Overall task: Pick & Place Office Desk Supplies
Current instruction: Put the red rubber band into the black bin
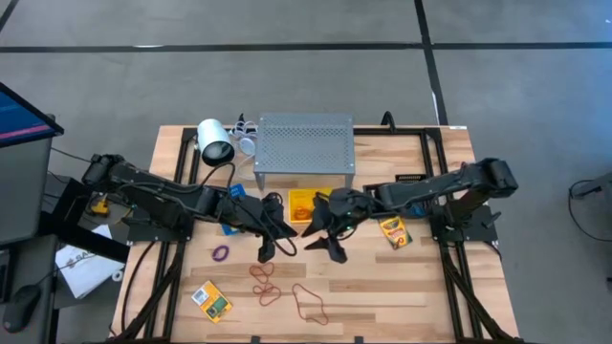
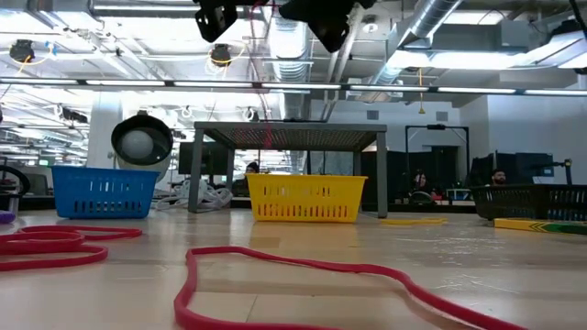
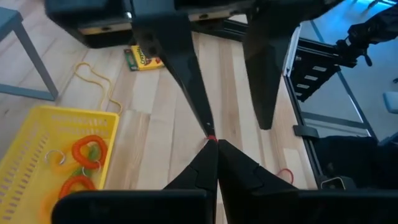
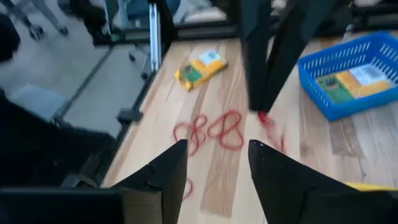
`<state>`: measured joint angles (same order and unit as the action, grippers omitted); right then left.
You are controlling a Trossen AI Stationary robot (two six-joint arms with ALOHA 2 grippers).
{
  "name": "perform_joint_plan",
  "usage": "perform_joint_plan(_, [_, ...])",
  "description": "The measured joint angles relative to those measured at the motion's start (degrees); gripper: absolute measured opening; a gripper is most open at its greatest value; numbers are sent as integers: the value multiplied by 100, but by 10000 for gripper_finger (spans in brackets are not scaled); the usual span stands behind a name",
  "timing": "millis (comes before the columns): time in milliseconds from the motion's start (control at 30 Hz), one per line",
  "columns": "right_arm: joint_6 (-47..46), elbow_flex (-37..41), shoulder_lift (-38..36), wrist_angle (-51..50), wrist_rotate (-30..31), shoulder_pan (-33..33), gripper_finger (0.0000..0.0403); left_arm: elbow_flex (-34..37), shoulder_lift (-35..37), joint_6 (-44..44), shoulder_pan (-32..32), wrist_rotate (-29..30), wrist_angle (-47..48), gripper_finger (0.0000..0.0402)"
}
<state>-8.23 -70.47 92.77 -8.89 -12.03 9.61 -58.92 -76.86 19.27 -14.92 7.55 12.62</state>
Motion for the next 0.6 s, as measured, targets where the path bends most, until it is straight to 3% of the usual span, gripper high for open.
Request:
perform_joint_plan(233, [313,-502,320,-385,8,-13,150,0,0,0,0,0,-16,0])
perform_joint_plan(600, [376,-558,200,-610,50,-116,143,0,0,-63,0,-39,32,0])
